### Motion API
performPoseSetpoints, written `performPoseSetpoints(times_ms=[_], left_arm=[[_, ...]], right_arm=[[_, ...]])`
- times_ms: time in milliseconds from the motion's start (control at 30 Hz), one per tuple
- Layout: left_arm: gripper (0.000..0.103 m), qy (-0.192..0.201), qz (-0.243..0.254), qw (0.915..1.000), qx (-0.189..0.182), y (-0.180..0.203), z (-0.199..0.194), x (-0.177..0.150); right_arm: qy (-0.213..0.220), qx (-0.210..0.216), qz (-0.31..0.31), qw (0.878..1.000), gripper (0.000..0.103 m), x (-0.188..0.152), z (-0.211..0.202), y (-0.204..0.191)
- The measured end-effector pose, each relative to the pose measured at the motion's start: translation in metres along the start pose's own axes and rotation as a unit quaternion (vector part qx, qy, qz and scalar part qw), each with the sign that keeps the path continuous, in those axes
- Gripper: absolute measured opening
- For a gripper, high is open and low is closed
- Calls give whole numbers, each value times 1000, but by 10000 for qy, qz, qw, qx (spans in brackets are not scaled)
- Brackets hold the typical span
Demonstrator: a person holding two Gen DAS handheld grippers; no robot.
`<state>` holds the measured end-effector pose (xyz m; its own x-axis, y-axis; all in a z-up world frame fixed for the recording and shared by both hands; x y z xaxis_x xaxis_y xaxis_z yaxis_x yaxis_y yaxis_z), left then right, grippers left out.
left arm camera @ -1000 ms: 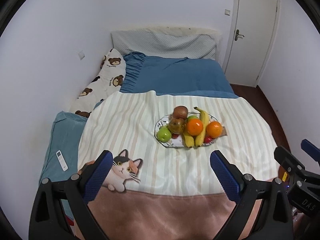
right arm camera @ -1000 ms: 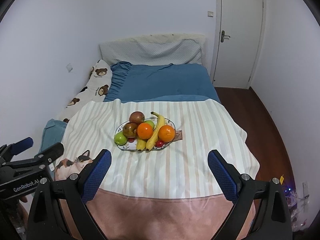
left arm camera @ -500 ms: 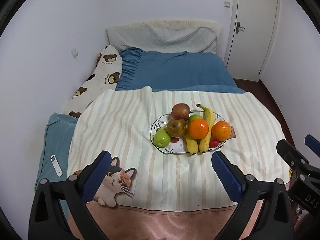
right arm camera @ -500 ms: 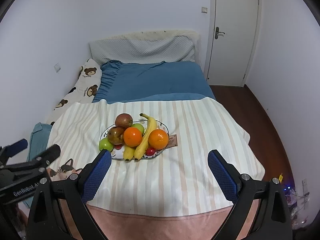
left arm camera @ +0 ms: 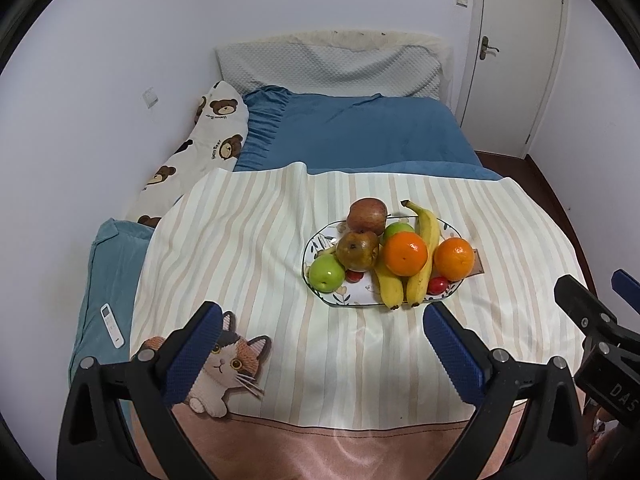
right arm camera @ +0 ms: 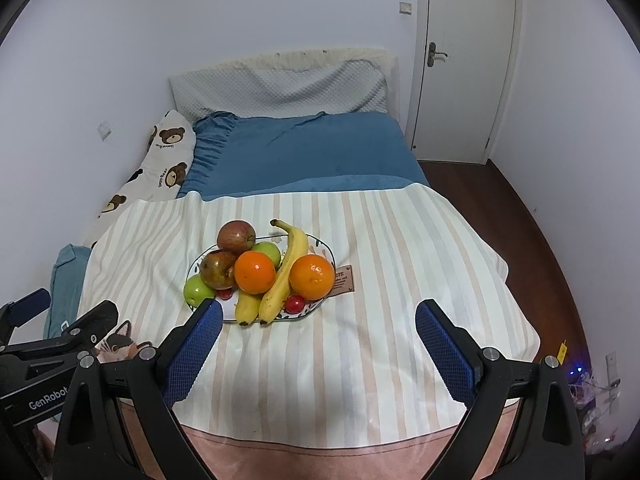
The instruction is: Organize fruits
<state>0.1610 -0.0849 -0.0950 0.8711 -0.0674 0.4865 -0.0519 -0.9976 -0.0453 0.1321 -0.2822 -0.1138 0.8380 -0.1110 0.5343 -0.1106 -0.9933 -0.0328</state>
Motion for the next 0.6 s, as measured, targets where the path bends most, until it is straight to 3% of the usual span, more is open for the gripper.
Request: performPoseSetpoints(times_ms=[600], left_arm=[[103, 19, -90, 9999, 96, -4, 3, -1]], right_arm=[[20, -16, 37, 10000, 99, 2, -2, 0]])
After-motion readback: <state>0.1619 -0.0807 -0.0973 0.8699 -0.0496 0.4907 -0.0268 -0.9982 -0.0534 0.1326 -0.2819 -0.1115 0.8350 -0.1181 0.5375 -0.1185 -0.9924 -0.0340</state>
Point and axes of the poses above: each gripper's, at about its wrist camera, not at the fingertips, and z roughly the way its jaws point, y to its right, x to its top, the point moved 2 cm from there along z, roughly the way its jaws point, and after that the axes turned 8 degrees about -y, right-handed, at the moved point
